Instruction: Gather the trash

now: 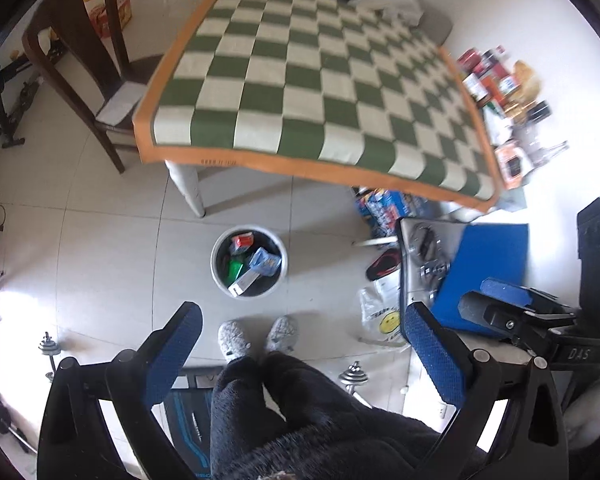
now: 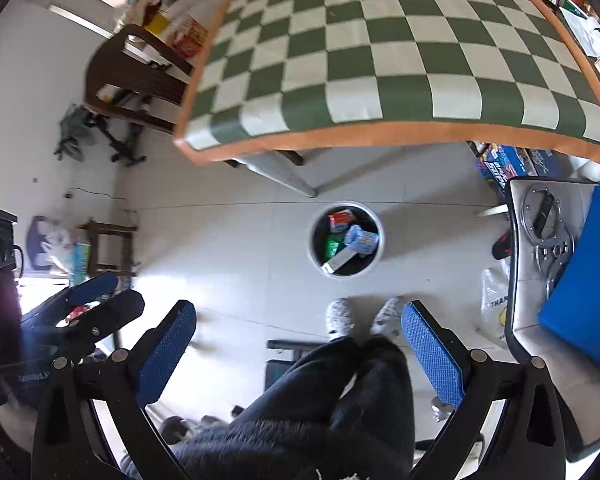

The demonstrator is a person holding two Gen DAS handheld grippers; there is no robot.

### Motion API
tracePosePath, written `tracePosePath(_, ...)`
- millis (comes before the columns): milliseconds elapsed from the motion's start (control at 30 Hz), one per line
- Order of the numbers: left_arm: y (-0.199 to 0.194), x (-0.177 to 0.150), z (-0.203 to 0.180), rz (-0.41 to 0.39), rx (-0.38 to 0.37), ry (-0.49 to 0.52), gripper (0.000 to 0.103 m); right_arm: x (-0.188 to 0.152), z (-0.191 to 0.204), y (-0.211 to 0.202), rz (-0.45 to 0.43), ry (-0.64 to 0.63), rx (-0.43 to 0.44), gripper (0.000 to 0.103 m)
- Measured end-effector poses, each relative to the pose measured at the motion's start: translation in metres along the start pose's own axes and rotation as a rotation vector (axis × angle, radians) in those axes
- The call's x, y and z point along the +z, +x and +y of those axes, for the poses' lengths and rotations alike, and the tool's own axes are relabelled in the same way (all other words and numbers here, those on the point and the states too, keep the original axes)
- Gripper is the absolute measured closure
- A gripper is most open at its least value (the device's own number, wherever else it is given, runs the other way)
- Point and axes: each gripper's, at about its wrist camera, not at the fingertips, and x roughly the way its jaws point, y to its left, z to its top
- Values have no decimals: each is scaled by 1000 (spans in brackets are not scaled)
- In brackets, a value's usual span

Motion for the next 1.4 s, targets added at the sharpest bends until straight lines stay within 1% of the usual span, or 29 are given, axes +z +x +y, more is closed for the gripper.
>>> tracePosePath(67, -22, -2, -3, -26, -14, -8, 0, -5, 7, -23, -13, -13, 10, 0)
tracePosePath(167, -44, -5, -7, -54, -37, -16, 0, -13, 17, -49, -18, -25, 39, 0)
tracePosePath(233, -58, -10, -10, -70, -49, -14, 0, -19, 23, -63, -27, -43, 35, 0)
tracePosePath(367, -75, -18, -17, -90, -71, -10, 0, -30, 35, -90, -40, -64, 50, 0)
tracePosePath(533, -88, -28, -23, -96, -95, 0, 0, -38, 48, -111, -57, -88, 51, 0)
tracePosePath(733, -95, -34, -24, -98, -102, 9, 0, -46, 59, -125, -60, -114, 43, 0)
tracePosePath(967, -102, -39, -22, -106, -95, 17, 0, -53, 64, -131, -61, -113, 39, 0)
tracePosePath(1400, -105, -45, -22, -96, -98, 29, 0, -59, 64, -133, -59, -115, 39, 0)
